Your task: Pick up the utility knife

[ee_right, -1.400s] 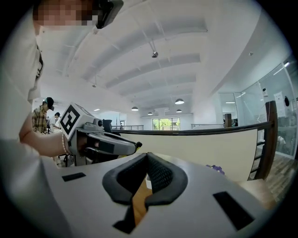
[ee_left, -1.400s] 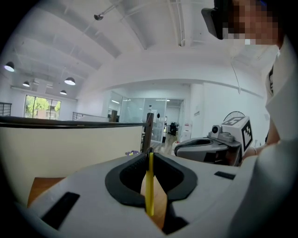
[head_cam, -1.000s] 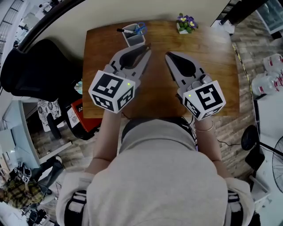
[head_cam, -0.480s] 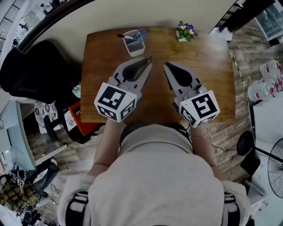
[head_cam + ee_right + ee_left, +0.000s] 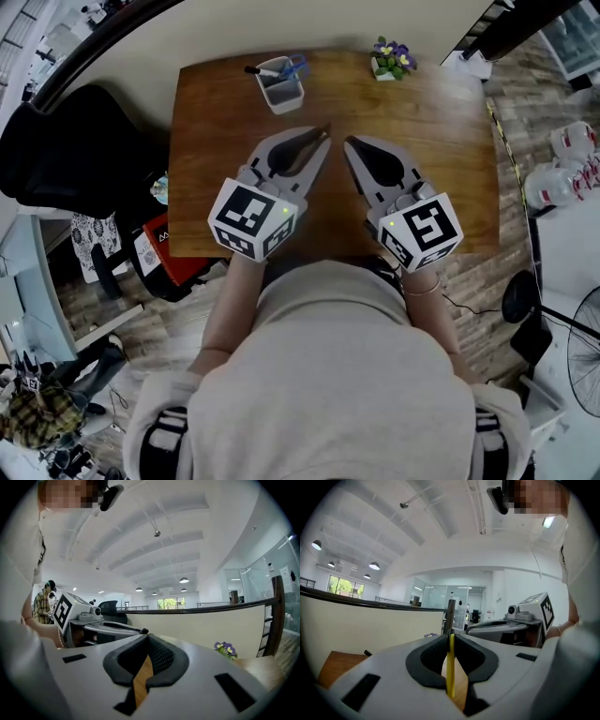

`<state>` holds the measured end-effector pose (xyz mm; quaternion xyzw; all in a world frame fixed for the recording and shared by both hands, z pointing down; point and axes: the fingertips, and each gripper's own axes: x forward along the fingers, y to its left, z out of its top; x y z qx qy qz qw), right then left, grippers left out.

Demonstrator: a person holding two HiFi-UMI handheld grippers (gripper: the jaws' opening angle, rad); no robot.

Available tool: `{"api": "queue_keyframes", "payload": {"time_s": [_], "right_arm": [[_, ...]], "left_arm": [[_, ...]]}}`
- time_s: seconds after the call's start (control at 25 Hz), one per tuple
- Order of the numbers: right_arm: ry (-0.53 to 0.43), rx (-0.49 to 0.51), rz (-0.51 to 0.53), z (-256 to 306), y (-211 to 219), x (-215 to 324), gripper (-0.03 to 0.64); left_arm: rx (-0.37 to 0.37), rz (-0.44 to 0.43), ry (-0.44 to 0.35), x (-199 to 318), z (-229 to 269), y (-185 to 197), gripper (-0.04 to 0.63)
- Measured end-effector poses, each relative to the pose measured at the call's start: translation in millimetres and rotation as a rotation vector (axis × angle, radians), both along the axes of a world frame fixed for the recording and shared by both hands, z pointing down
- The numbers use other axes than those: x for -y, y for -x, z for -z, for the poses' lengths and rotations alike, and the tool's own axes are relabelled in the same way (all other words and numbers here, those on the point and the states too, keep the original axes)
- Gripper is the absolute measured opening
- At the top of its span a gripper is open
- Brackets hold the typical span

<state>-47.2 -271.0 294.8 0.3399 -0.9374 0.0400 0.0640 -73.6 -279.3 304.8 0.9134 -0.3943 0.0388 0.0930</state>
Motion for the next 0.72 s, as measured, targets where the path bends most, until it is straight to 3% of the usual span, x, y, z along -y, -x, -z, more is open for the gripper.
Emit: {"api": "queue_keyframes", "payload": {"time_s": [0.72], "right_arm": [[0.016,0.011,-0.026,-7,-10,3,0.012]], "left_arm": [[-0.011,-0.018,0.033,4,-8,-6,0.064]]}}
